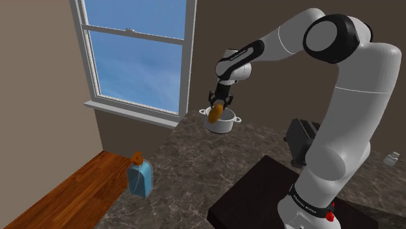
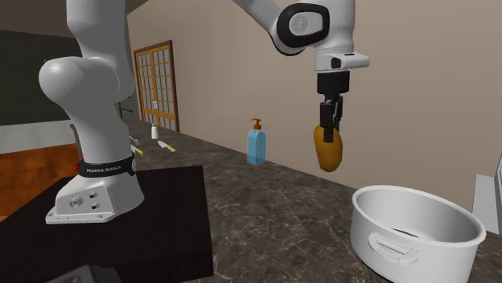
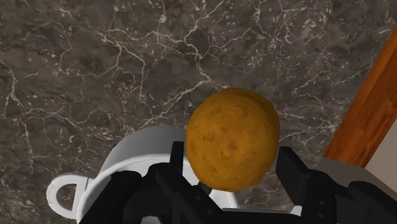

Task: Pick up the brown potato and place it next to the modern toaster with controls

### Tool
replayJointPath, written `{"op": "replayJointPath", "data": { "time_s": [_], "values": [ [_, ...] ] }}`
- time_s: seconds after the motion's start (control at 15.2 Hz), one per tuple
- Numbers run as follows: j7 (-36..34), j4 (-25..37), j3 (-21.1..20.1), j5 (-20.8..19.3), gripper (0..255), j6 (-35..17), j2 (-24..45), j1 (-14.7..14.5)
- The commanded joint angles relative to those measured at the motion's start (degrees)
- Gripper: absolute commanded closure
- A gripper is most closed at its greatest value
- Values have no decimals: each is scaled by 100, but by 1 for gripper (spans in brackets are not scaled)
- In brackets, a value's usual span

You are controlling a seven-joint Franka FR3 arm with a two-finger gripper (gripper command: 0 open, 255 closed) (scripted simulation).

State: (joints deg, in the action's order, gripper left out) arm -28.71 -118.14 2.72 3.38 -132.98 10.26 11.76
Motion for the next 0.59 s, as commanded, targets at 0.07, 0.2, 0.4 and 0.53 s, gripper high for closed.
{"op": "replayJointPath", "data": {
  "time_s": [0.07, 0.2, 0.4, 0.53],
  "values": [
    [-11, 105, 6, -16, 255, 211, -105, 2],
    [-22, 173, 9, -27, 255, 352, -179, 1],
    [-37, 283, 11, -41, 255, 565, -281, 0],
    [-47, 363, 13, -50, 255, 708, -345, 0]
  ]
}}
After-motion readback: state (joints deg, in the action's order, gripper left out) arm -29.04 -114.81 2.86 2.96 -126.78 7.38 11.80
